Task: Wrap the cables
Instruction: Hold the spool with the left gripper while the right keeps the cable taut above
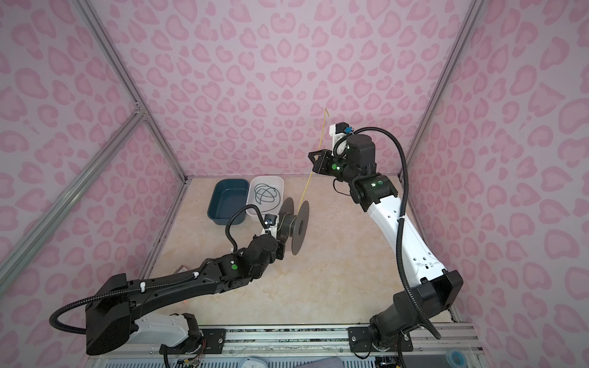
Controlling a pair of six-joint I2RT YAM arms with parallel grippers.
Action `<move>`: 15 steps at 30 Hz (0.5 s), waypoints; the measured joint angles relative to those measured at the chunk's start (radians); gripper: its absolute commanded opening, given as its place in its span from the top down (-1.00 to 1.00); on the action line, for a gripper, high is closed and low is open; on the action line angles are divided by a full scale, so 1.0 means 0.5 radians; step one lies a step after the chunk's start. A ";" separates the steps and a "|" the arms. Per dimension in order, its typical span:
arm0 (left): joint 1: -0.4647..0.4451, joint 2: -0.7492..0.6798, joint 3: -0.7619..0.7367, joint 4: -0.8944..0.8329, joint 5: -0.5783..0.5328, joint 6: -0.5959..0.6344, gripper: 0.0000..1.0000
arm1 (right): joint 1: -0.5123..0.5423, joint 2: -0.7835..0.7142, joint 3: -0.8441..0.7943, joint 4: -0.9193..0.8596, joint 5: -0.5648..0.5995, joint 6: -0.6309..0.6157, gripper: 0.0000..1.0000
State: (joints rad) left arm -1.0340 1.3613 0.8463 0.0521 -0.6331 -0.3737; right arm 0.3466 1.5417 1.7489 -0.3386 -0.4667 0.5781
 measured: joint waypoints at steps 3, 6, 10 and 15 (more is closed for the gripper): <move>-0.003 0.002 0.001 -0.003 -0.003 0.000 0.92 | -0.002 0.014 0.007 0.004 -0.024 0.013 1.00; -0.010 0.008 0.002 -0.005 -0.003 0.000 0.93 | -0.004 0.024 0.022 0.000 -0.038 0.027 1.00; -0.016 0.012 0.002 0.000 -0.005 -0.005 0.93 | -0.019 0.046 0.072 -0.014 -0.072 0.027 1.00; -0.031 0.012 -0.002 -0.001 -0.004 -0.010 0.92 | -0.065 0.081 0.131 -0.072 -0.101 0.027 1.00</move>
State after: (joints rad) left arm -1.0492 1.3674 0.8455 0.0517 -0.6350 -0.3786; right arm 0.3141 1.5822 1.8145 -0.3744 -0.5171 0.5919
